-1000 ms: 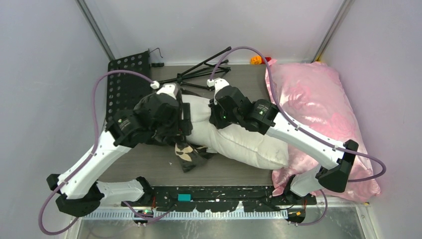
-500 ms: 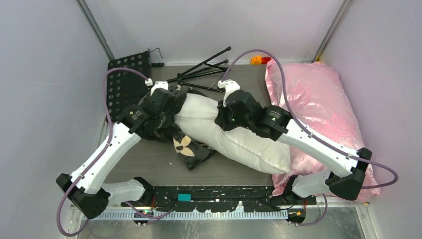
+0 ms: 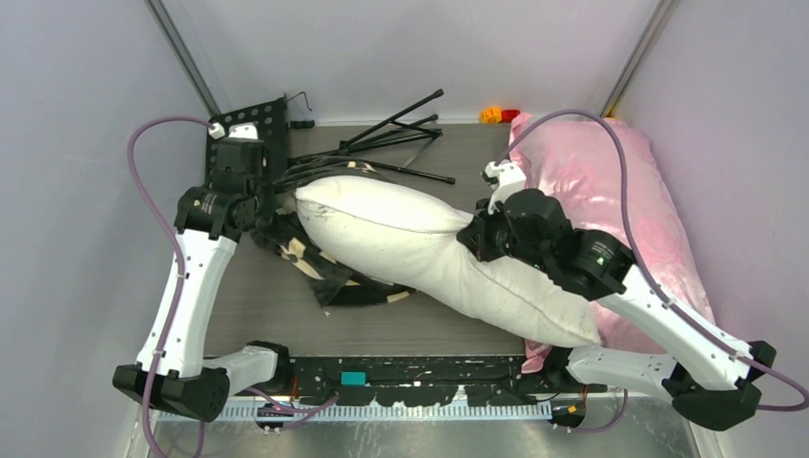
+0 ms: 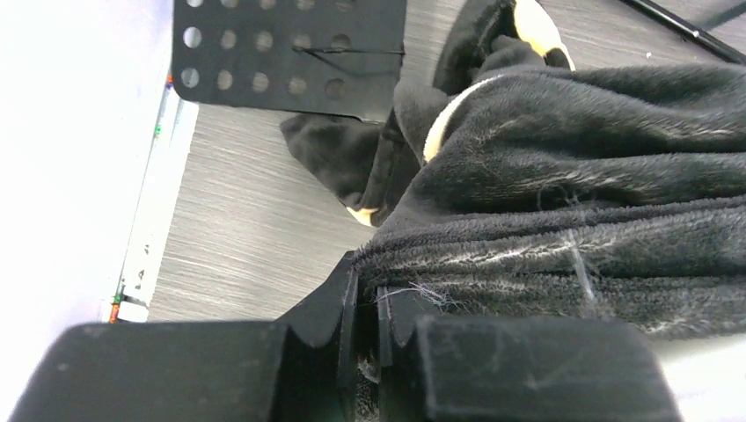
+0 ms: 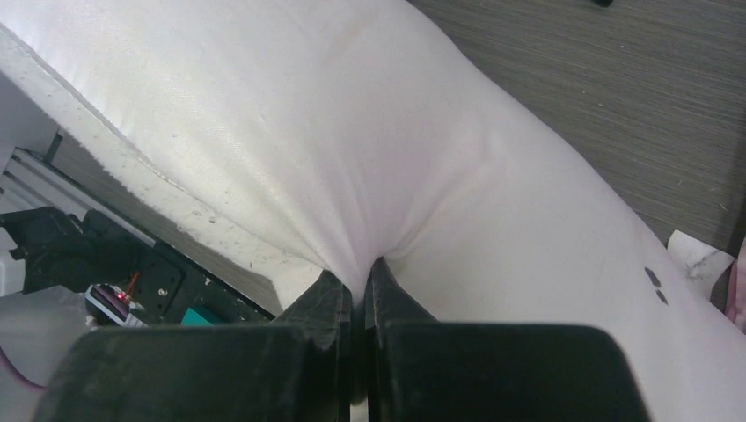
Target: Remove the pillowcase from the pillow
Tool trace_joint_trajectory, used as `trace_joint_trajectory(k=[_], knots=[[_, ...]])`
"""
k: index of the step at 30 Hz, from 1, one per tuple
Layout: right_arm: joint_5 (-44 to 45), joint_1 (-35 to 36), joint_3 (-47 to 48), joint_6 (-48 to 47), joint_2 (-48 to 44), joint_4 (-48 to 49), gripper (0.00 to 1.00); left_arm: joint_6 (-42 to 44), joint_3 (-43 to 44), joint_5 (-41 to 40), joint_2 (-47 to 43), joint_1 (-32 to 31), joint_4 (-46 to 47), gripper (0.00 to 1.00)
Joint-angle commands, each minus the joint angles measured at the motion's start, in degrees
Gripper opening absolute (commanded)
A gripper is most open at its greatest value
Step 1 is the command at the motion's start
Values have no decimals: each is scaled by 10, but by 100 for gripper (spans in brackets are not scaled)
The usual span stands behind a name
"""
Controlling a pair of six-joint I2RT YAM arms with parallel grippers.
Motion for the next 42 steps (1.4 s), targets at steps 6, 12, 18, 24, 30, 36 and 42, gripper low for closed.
trace_joint_trajectory(k=[6,12,18,24,30,36,42], knots=[[-39,-15,18,-30,-18,-51,0,37,67,-35,17,22,10,3],[48,-15,50,-16,-31,-37,0,26,26,-1,19,21,10,1],[194,-15,85,-24,-120,18,0,-5,-67,64,10,21,57,1],[294,-15,161,-85,-129,68,0,-43,-132,134,19,22,97,0],[312,-15,230,-150,-62,149,0,-67,-172,87,7,22,116,0],[349,-15,289,-238,46,267,0,-75,-138,69,32,50,123,0],[405,-21,334,-306,166,393,0,-42,172,73,134,89,44,0]])
